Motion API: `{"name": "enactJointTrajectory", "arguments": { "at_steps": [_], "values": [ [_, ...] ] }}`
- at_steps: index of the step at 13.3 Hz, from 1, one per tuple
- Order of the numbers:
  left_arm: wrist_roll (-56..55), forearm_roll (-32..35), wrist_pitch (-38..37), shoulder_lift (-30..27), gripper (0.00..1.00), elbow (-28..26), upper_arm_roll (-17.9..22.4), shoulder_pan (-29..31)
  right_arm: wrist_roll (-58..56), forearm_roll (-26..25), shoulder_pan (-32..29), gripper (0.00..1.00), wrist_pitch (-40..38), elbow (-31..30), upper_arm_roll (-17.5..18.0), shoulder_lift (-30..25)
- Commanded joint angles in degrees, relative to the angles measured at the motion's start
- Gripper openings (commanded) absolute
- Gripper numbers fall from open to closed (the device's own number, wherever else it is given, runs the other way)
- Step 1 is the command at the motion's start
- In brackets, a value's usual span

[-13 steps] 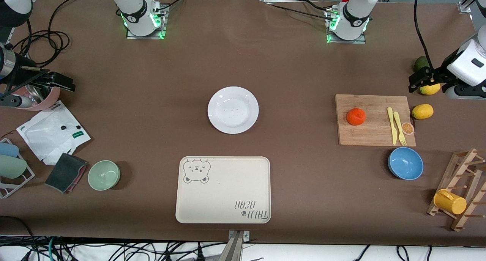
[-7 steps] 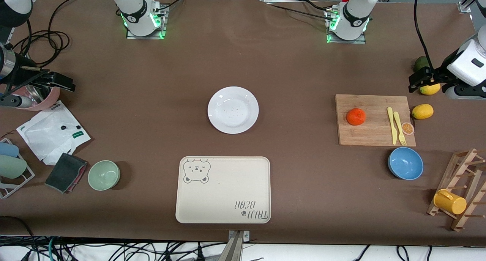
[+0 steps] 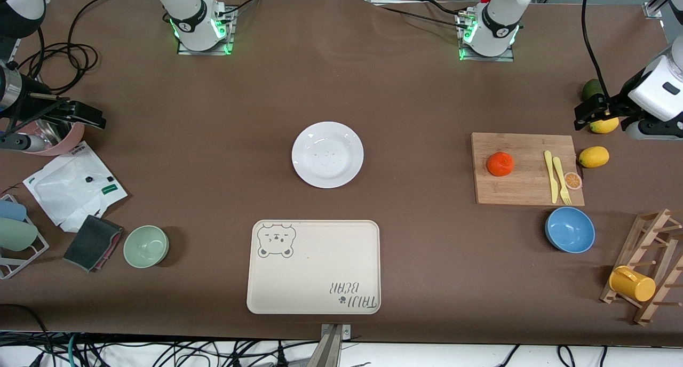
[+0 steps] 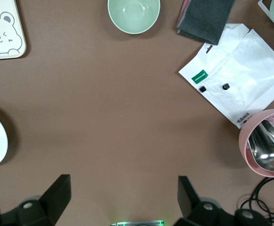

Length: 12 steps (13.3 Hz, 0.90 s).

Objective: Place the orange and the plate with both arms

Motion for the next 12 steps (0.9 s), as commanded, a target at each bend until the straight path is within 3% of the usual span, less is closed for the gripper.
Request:
{"name": "enactJointTrajectory", "arguments": {
  "at_steps": [1,12],
  "values": [
    [1.48,-0.75,-0.85,-0.11,1.00,0.60,0.27,0.11,-0.87,1.03,-0.41,1.00,-0.83,1.21,-0.09,0.43],
    [1.05,-1.19,-1.73,0.85,1.00,0.07,-0.17,-0.85,-0.87,1.03,-0.41,1.00,-0.83,1.21,-0.09,0.43]
  ]
}}
